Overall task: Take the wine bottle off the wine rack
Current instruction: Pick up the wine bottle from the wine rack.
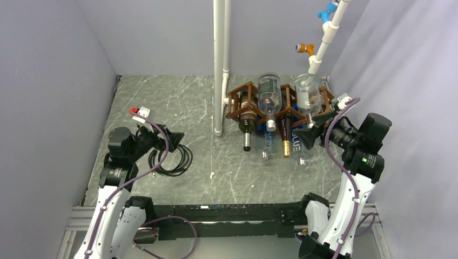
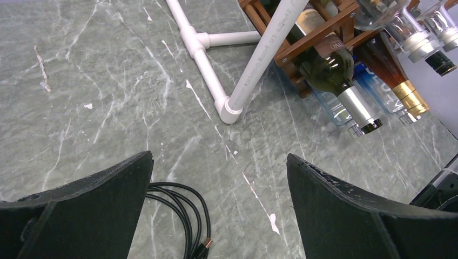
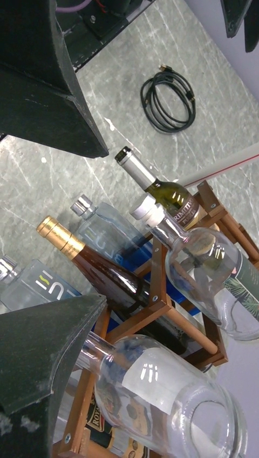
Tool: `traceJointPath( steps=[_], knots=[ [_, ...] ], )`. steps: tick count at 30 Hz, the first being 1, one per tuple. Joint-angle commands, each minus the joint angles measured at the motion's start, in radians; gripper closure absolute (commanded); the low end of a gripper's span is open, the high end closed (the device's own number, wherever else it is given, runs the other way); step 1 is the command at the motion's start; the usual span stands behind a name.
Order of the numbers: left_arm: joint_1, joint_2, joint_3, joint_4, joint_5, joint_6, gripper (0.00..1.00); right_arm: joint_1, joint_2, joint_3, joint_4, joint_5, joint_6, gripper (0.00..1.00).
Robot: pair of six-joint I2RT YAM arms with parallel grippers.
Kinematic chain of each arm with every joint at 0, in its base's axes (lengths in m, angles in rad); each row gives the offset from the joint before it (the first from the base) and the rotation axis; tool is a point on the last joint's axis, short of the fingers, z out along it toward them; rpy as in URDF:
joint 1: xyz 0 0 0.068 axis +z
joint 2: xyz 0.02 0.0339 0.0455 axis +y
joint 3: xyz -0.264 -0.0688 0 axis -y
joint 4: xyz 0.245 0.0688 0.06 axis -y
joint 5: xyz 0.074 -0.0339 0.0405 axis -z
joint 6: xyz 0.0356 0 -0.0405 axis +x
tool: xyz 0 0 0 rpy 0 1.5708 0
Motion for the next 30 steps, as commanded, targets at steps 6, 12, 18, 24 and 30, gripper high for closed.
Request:
traceJointPath(
  steps=[6,12,18,24,30],
  knots=[
    [-0.013,0.054,0.022,0.075,0.052,-0.095,0.01,-0.011,0.053,0.085,-0.105,0.051,-0.109,0.0],
    [-0.033,0.121,0.151,0.039,0.074,-0.156,0.01,-0.015,0.082,0.076,-0.094,0.027,-0.098,0.0],
    [-0.069,0.161,0.254,-0.042,0.039,-0.184,0.01,-0.023,0.092,0.091,-0.097,0.056,-0.086,0.0],
    [-0.119,0.159,0.268,0.004,0.041,-0.255,0.01,-0.024,0.091,0.081,-0.098,0.122,-0.081,0.0],
    [-0.13,0.193,0.315,-0.014,0.019,-0.246,0.01,-0.036,0.118,0.089,-0.079,0.156,-0.052,0.0]
  ],
)
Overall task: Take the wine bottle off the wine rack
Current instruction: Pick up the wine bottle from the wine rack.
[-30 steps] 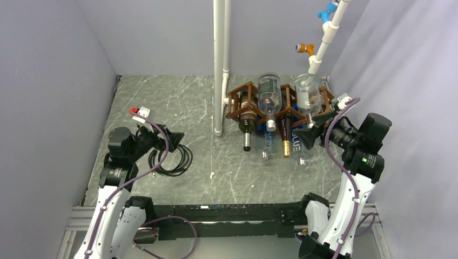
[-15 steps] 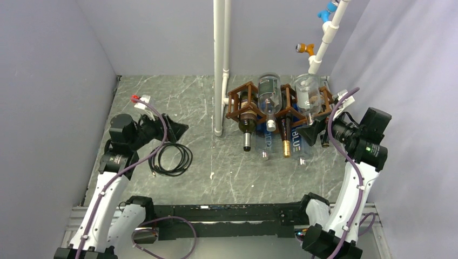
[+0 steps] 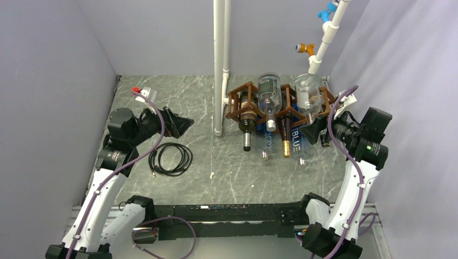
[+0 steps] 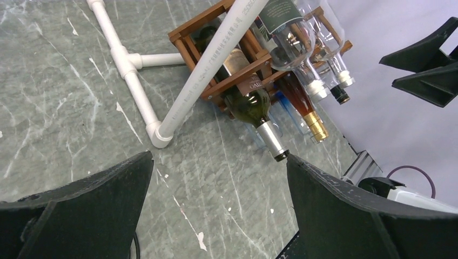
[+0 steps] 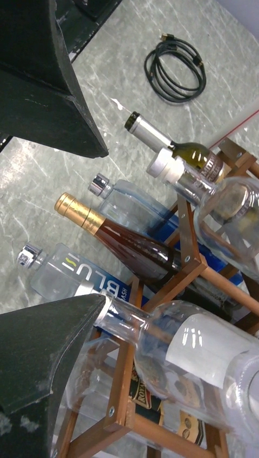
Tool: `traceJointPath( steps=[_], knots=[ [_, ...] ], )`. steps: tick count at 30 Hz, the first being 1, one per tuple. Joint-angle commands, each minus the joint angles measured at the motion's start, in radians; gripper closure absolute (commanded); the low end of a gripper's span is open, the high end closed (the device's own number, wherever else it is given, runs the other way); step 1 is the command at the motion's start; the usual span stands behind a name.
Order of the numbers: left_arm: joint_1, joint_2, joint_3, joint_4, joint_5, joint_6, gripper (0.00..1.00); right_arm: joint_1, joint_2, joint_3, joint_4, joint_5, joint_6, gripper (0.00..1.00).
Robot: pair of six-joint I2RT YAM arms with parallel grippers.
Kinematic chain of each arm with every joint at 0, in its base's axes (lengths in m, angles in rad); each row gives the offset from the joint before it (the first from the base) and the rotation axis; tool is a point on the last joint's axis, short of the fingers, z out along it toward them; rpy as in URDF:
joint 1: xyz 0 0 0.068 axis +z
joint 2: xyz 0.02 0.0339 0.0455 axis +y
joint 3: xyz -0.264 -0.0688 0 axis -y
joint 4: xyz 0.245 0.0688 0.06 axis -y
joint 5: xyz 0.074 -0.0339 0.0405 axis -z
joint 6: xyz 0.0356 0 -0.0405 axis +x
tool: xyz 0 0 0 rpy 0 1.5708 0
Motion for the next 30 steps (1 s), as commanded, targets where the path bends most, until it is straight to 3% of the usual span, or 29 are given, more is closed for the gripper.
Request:
traceJointPath(
  steps=[1,9,15,21,30],
  knots=[
    [-0.006,0.026,0.066,0.01,-0.017,-0.008,0.01,-0.018,0.024,0.046,0.03,0.032,0.025,0.0],
    [-0.006,0.07,0.121,-0.088,-0.076,0.036,0.01,-0.039,0.07,0.057,0.054,0.002,0.064,0.0],
    [-0.006,0.077,0.098,-0.126,-0.126,0.034,0.01,-0.034,0.131,0.103,0.032,0.078,0.051,0.0],
    [-0.006,0.083,0.057,-0.116,-0.134,0.019,0.01,0.037,0.171,0.154,-0.046,0.166,-0.028,0.0],
    [-0.006,0.117,0.041,-0.087,-0.15,0.018,0.01,0.144,0.223,0.193,-0.033,0.327,-0.02,0.0]
  ],
)
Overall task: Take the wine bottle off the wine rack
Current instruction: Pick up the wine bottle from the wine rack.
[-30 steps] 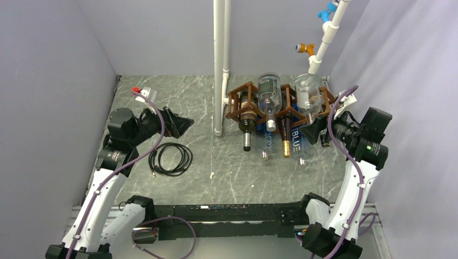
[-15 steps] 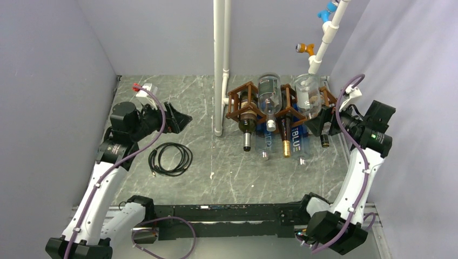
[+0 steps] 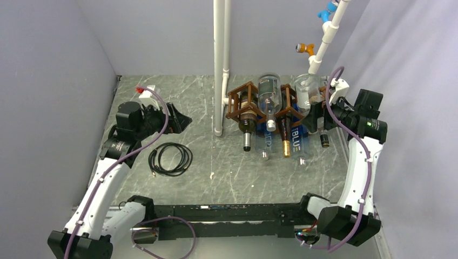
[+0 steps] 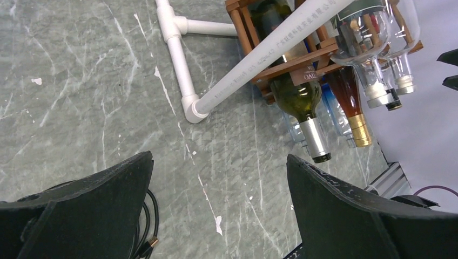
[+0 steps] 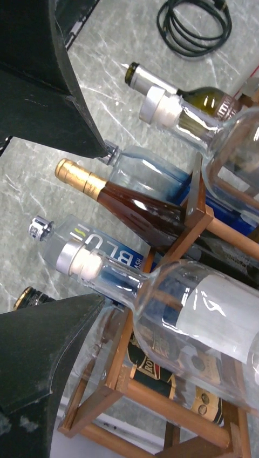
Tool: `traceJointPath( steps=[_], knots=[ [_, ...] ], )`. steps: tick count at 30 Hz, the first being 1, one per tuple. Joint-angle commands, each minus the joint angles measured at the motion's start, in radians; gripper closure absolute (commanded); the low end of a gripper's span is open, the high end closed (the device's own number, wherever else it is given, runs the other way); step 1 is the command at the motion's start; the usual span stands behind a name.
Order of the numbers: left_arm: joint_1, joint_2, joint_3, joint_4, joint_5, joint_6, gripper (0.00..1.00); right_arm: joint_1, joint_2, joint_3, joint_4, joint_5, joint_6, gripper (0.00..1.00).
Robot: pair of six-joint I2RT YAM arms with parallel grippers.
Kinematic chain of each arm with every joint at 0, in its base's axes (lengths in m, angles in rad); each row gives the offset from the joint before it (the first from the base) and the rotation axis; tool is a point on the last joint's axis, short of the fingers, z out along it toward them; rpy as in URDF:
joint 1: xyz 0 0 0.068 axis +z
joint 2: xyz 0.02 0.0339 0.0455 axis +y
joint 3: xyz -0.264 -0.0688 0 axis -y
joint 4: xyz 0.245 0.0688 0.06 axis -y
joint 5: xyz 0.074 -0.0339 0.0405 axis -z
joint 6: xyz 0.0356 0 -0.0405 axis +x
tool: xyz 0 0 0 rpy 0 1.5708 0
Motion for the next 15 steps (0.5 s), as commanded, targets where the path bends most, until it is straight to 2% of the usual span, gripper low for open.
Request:
traceJointPath(
  steps=[1,6,15],
  knots=[
    [-0.003,0.018,-0.012,0.045,-0.011,-0.002,0.01,0.026,0.026,0.062,0.013,0.104,-0.001,0.0],
    [-0.003,0.021,-0.031,0.069,-0.006,-0.014,0.01,0.076,0.056,0.094,0.014,0.117,0.012,0.0],
    [-0.003,0.015,-0.043,0.106,0.056,-0.056,0.01,0.191,0.124,0.184,-0.014,-0.01,0.065,0.01]
  ],
)
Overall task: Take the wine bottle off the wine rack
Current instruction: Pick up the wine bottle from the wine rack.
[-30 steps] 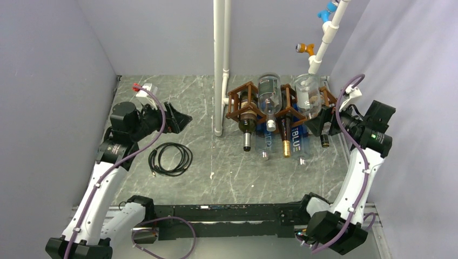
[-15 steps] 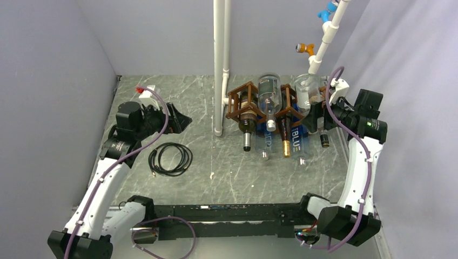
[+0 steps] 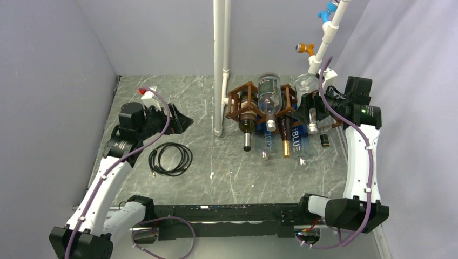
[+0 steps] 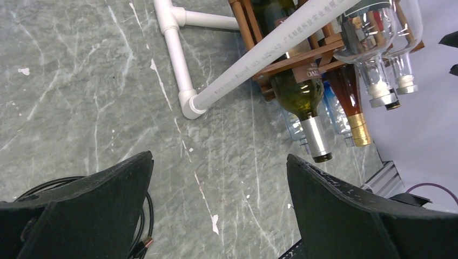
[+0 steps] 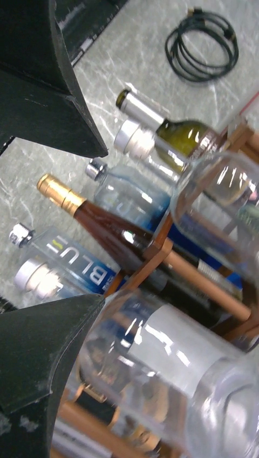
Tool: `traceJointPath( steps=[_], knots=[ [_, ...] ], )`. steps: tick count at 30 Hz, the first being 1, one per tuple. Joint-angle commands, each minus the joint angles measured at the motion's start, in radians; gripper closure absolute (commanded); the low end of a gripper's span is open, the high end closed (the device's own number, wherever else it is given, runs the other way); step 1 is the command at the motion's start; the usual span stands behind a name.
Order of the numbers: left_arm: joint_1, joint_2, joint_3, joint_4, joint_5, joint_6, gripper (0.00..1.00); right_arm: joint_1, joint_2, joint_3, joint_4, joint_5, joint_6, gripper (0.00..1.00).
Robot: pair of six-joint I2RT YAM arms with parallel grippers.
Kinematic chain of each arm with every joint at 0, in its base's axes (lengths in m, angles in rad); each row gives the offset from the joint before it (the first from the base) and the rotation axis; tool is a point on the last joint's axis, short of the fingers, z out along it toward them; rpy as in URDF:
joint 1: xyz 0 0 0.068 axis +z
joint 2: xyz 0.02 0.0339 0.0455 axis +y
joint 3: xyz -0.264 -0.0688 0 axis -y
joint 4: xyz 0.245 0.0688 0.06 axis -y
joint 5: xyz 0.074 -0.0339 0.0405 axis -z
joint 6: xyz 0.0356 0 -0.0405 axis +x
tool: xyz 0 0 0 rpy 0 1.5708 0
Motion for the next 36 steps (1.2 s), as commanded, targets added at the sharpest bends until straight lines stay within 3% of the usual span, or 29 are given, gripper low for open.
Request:
traceJointPath(
  steps=[1,6,14,19,28,33,36],
  knots=[
    [-0.004,-0.011,-0.013,0.085,0.065,-0.047,0.01,0.056,0.024,0.058,-0.004,-0.101,0.055,0.01],
    [-0.039,-0.022,-0.043,0.17,0.109,-0.131,0.01,0.081,0.046,0.01,0.058,-0.275,0.165,0.02],
    [-0.317,0.006,-0.007,0.272,-0.051,-0.285,0.01,0.085,0.009,-0.105,0.169,-0.317,0.259,0.02],
    [-0.463,0.107,0.068,0.309,-0.154,-0.362,0.02,0.067,-0.033,-0.111,0.21,-0.256,0.308,0.0],
    [-0.698,0.407,0.385,0.118,-0.394,-0.445,0.13,-0.059,-0.132,-0.178,0.314,-0.289,0.452,0.0],
    [-0.782,0.592,0.619,-0.069,-0.575,-0.49,0.14,-0.102,-0.15,-0.208,0.345,-0.287,0.494,0.0],
    [-0.816,0.664,0.681,-0.102,-0.644,-0.502,0.16,-0.116,-0.155,-0.214,0.351,-0.268,0.508,0.0]
  ],
)
